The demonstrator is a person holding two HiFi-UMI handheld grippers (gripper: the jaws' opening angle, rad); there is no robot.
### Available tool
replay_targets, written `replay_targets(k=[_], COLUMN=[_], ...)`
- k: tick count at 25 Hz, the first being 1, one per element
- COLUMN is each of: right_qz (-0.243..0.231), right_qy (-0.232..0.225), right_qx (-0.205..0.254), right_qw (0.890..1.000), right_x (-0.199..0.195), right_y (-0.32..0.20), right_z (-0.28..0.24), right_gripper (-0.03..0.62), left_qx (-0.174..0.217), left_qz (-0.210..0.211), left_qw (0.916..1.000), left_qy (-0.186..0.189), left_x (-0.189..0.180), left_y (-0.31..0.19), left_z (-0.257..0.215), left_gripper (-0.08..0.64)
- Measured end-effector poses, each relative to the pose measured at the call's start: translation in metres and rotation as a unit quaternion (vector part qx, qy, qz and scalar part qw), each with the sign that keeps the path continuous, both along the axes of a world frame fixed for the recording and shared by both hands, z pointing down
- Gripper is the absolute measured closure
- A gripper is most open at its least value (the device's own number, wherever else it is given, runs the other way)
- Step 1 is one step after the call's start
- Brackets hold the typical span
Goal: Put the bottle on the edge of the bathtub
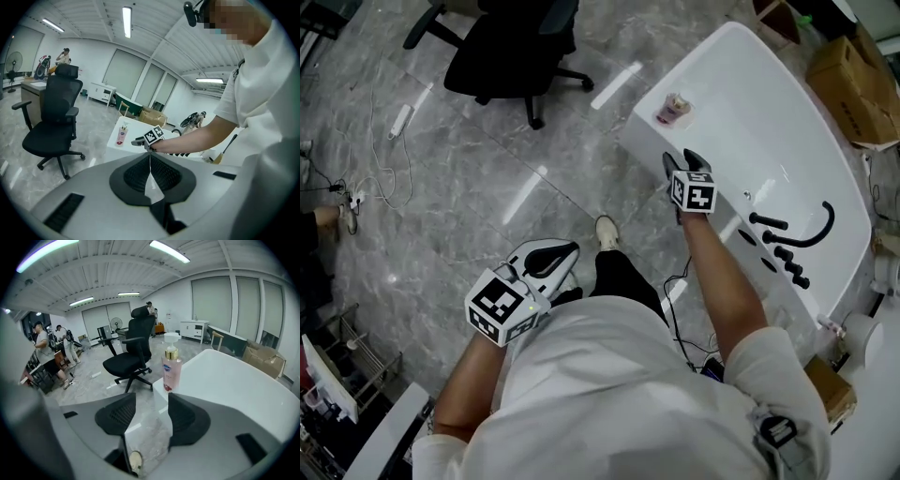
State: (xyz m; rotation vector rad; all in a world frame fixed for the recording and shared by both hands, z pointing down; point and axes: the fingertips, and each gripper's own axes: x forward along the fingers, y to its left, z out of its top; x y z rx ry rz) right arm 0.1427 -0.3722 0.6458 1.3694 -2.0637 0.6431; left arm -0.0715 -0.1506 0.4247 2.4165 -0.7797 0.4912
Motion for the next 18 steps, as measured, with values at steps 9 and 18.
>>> replay_targets(k=[9, 18], right_qz=[-0.048, -0.057], right_qy=[-0.047, -0.096], right_qx=[0.012, 0.020], right_qw=[0.998, 0.994], right_x=[-0.042, -0.085], right_y=[0.120, 0.233], right_z=[-0.072, -0.127], right_gripper=[0.473, 0.539], left_qx=[0.036, 0.055], left_qz=[0.033, 0.056], left_qw=[0.9986, 0.9962], left_qy=[0.020, 0.038], left_x=[-0.015, -0.033], left_y=[0.040, 0.097], left_z=[-0.021, -0.035], left_gripper=[0.541, 0.541])
